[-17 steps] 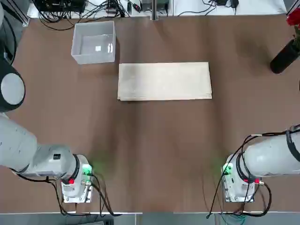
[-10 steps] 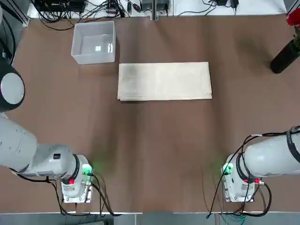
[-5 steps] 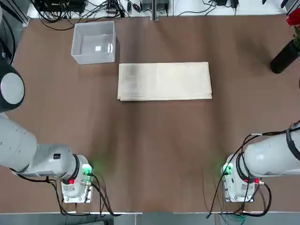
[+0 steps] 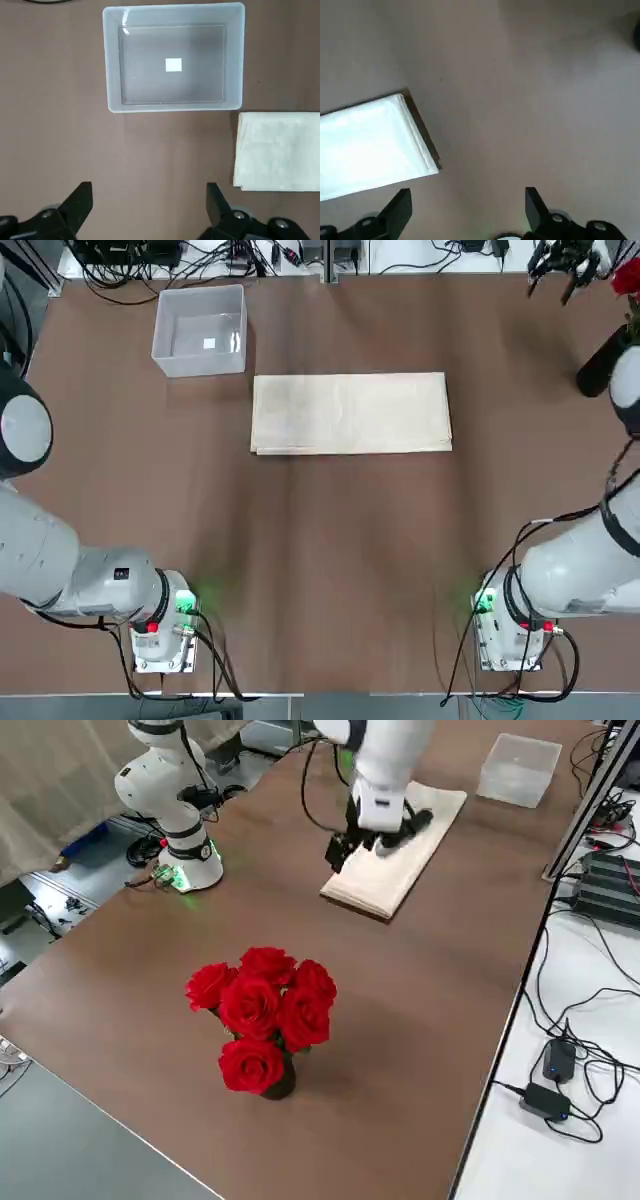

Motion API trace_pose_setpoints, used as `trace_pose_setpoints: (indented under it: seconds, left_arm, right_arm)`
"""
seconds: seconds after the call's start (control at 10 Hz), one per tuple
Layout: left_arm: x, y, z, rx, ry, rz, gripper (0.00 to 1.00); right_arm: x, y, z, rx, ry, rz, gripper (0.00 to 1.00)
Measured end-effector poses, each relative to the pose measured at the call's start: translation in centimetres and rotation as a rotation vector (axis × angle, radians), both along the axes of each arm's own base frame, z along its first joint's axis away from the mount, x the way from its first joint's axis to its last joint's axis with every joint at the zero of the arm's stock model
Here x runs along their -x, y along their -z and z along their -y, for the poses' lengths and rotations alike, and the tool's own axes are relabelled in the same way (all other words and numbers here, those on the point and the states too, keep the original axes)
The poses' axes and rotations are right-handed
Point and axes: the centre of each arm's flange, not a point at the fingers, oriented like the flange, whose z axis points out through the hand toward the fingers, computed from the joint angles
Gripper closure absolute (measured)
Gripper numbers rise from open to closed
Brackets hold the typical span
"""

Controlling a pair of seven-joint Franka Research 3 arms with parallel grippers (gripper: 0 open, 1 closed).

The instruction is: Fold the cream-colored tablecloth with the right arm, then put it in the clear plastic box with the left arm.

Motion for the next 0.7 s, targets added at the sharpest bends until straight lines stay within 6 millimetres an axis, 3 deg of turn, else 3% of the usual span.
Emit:
trace_pose_setpoints:
  seconds: [0.4,0.7]
  left_arm:
    - [0.0,0.0,0.0,0.0,-0.001,0.0,0.0]
    - [0.0,0.0,0.0,0.0,-0.001,0.0,0.0]
  right_arm:
    - [-0.8,7.0,-1.0,-0.093,0.024,-0.103,0.0]
    - [-1.5,11.5,-2.1,-0.125,0.042,-0.086,0.0]
